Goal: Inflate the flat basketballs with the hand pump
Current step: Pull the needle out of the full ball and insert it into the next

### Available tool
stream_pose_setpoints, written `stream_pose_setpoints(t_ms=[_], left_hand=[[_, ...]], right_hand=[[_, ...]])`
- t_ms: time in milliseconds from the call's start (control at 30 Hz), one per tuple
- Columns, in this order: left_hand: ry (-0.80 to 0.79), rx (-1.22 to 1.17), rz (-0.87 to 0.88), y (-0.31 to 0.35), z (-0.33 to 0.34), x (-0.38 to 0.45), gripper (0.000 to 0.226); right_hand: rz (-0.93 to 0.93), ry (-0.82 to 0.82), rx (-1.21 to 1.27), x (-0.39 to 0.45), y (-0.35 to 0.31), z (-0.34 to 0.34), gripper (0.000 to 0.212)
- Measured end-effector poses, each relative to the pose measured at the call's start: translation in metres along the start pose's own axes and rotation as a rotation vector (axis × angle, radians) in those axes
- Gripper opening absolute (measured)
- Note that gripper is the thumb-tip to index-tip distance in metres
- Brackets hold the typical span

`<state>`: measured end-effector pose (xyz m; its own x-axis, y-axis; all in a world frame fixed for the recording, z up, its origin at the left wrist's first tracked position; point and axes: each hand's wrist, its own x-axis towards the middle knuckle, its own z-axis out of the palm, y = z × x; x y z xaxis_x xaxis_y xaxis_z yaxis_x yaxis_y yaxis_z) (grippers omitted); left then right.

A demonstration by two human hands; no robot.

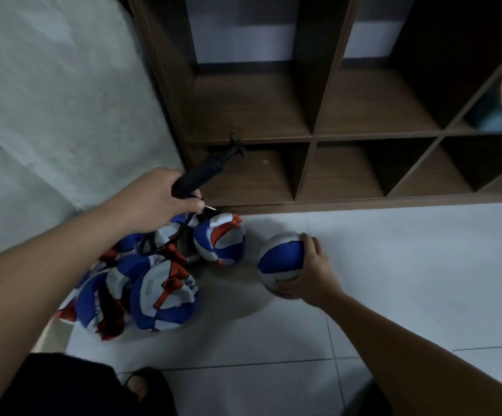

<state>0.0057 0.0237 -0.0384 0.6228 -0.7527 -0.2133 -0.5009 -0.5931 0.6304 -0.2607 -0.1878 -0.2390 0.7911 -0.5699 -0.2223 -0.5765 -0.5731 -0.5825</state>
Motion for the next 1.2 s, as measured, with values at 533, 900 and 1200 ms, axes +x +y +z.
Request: stream_pose_setpoints(t_ms=[533, 900, 1200], left_hand=[[-0.082, 0.246, -0.126, -0.049, 0.031, 0.023, 0.02], [-0.051, 0.333, -0.134, -0.065, 0.015, 0.017, 0.021], [-0.019, 0.359, -0.131, -0.087, -0.001, 0.0, 0.02]], right_hand=[[0.009, 0.201, -0.046, 0.11, 0.084, -0.051, 0.141], [-0.025, 0.183, -0.244, 0.102, 0.046, -0.07, 0.118], [-0.261, 0.114, -0.368, 0.114, -0.009, -0.014, 0.081]])
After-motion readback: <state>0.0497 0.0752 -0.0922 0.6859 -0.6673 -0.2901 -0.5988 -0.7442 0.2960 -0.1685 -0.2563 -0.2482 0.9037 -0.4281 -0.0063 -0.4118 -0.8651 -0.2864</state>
